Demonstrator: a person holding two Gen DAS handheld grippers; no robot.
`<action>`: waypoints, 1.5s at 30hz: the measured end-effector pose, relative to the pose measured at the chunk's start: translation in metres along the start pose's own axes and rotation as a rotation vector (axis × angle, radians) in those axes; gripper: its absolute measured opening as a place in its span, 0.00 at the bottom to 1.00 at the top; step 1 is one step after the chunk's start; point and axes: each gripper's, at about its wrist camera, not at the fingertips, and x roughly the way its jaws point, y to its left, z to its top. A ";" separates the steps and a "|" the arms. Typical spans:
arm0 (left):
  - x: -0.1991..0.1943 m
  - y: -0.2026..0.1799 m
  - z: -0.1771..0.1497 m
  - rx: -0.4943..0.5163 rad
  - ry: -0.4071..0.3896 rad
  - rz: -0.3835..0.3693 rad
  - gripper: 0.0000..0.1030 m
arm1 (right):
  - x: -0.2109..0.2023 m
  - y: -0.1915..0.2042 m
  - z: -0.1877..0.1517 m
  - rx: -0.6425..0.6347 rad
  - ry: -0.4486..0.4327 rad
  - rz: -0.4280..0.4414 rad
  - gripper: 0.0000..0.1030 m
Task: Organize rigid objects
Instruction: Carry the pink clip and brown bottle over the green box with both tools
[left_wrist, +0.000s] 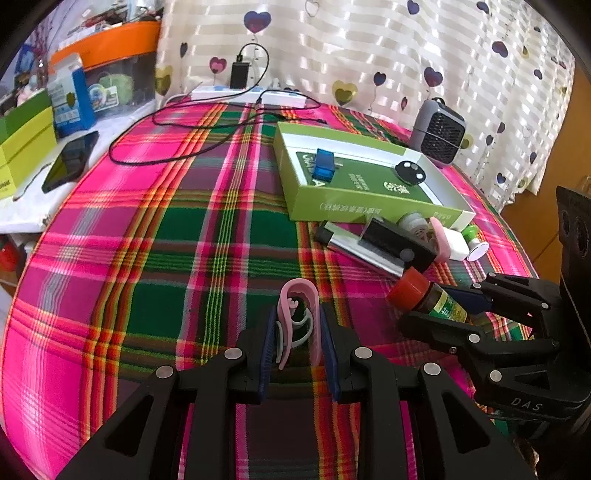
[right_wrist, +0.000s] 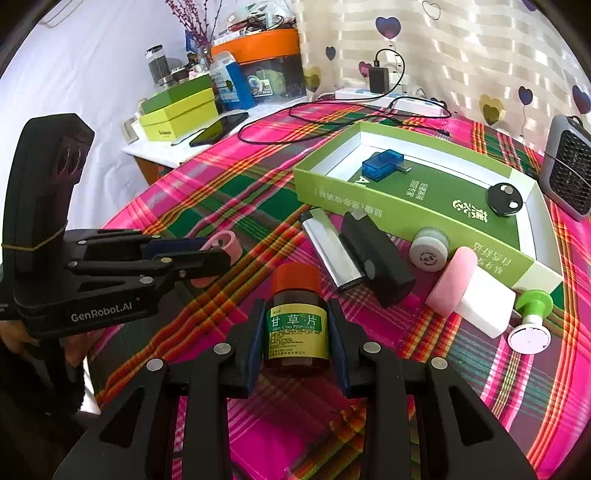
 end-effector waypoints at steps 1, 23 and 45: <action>-0.001 0.000 0.001 0.003 -0.002 -0.002 0.22 | -0.001 0.000 0.001 0.001 -0.002 0.001 0.32; -0.002 -0.028 0.040 0.076 -0.039 -0.064 0.22 | -0.030 -0.042 0.036 0.148 -0.090 -0.062 0.32; 0.062 -0.051 0.110 0.147 -0.010 -0.093 0.22 | -0.004 -0.121 0.085 0.299 -0.078 -0.223 0.32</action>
